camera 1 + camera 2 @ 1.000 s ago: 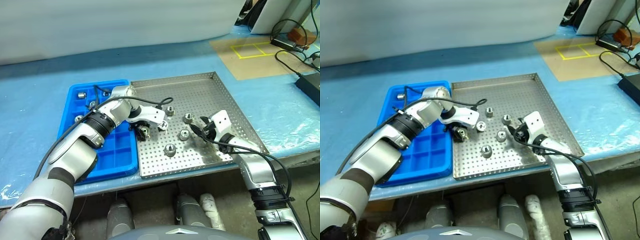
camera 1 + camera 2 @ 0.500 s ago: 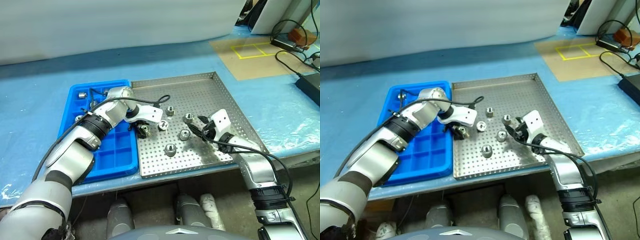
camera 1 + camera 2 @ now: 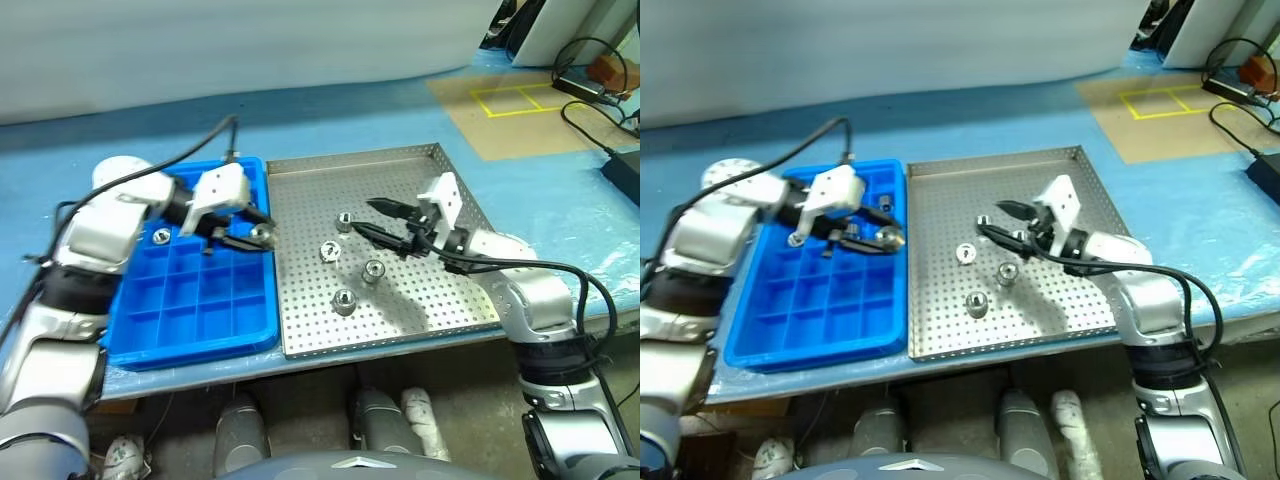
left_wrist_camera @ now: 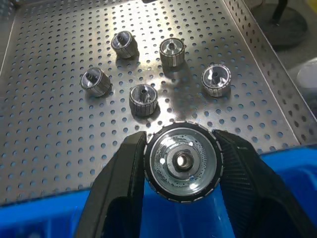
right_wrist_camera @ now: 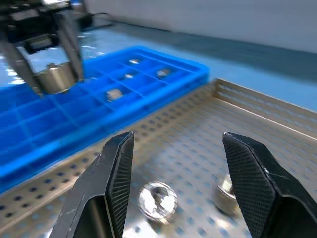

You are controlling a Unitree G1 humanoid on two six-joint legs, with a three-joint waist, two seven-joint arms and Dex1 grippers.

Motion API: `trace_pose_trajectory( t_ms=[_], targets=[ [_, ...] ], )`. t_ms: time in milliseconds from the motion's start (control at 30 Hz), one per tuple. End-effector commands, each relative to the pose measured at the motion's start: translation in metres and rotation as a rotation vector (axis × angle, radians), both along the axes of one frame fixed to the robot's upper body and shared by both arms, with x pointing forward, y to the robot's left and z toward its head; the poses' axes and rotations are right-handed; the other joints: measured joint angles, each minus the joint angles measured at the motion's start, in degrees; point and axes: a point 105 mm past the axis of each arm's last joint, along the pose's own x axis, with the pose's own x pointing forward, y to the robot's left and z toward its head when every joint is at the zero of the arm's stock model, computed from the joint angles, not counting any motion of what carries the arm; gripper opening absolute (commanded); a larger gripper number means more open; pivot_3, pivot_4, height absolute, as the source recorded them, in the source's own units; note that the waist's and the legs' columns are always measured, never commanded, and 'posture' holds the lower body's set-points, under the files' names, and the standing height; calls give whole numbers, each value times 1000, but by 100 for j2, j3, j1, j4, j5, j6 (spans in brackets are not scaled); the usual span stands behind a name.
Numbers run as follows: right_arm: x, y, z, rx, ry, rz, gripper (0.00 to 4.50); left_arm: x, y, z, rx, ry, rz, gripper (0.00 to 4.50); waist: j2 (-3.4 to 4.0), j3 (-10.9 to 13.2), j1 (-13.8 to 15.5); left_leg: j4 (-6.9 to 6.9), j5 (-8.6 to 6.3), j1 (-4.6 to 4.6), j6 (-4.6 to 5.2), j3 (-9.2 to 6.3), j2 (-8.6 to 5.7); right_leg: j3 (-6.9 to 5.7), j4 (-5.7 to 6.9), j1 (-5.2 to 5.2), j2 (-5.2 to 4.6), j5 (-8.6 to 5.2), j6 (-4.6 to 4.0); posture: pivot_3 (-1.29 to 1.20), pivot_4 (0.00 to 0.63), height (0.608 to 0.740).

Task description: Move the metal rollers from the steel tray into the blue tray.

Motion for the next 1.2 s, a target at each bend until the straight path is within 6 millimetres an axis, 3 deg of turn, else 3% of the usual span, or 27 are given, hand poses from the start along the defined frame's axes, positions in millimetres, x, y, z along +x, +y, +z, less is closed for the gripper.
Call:
trace_pose_trajectory(
  t_ms=[33, 233, 333, 567, 833, 1067, 1100, 1200],
  targets=[
    [-5, 18, 1, 2, -15, 131, 2958, 2, 29, 20, -65, -97, 166, 1757, 0, 1, 67, 0, 0, -1, 0, 0, 0, -2, 1, 0, 0, 0, 0, 10, 150, 740],
    [3, 49, 5, 22, -35, 270, 2958, 17, 95, 7, -98, -154, 583, 1757, -4, 3, 306, 18, 0, -14, 0, -2, -3, -15, 8, -2, -7, 0, 0, 143, 150, 740],
    [12, 60, 3, 7, -43, 288, 2958, 5, 118, -22, -60, -95, 700, 1757, -7, 2, 360, 20, 2, -15, -2, -5, -2, -16, 12, -3, -7, 0, 0, 182, 150, 740],
    [27, 77, -2, -33, -52, 286, 2958, -31, 124, -66, 15, 19, 720, 1757, -25, 1, 524, 20, 4, -50, -6, -29, 6, -36, 16, -20, -4, 0, -1, 206, 150, 740],
    [20, 65, -3, -49, -67, 263, 2958, -28, 126, -85, 24, 80, 759, 1757, -26, 0, 611, 26, 13, -26, -20, -33, 2, -35, 44, -15, -6, -2, -2, 177, 150, 740],
    [26, 47, -1, -60, -59, 218, 2958, -14, 121, -75, 1, 84, 762, 4076, -26, 0, 602, 22, 25, 18, -30, -33, 9, 0, 104, -15, -1, -19, -28, 147, 150, 740],
    [27, 43, -2, -62, -57, 202, 2958, -10, 113, -65, -27, 76, 721, 4388, -27, 0, 594, 23, 27, 23, -32, -33, 7, 0, 107, -13, -1, -19, -28, 105, 150, 740],
    [29, 29, -2, -62, -52, 155, 2958, 0, 91, -39, -67, 15, 609, 4388, -30, -1, 624, 23, 37, 20, -44, -33, 9, 0, 107, -13, -1, -19, -28, 80, 150, 740]
  ],
)
